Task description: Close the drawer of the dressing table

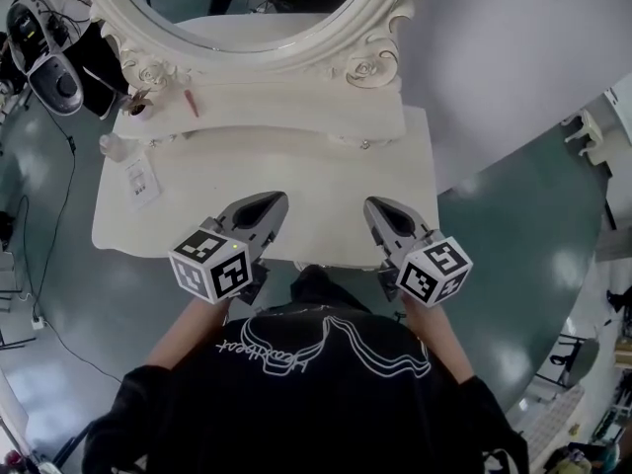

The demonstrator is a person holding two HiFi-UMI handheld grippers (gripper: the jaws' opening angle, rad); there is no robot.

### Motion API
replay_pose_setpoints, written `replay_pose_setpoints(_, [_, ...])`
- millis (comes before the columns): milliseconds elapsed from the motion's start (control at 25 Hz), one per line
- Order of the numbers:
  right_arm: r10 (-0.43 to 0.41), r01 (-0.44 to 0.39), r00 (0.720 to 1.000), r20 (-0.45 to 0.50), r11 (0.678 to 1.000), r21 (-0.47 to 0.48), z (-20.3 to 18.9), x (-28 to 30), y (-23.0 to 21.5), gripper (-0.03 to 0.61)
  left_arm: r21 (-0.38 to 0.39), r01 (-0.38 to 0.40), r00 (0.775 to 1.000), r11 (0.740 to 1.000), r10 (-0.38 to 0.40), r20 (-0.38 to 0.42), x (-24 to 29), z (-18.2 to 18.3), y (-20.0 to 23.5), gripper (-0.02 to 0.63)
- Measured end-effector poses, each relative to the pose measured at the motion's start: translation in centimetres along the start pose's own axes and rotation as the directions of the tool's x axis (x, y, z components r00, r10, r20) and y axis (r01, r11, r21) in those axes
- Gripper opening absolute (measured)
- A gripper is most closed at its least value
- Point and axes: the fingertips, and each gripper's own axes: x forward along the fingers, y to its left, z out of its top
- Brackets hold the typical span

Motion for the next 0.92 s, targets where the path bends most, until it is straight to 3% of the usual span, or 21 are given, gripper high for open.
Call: replay_pose_setpoints(920, [-0.021, 0.021, 1.000, -0.001, 1.000, 0.018, -1.5, -0.7, 1.7, 0.003, 0.017, 0.027, 1.000, 1.000, -0.027, -0.006, -1.5, -0.8, 0.0, 0.004])
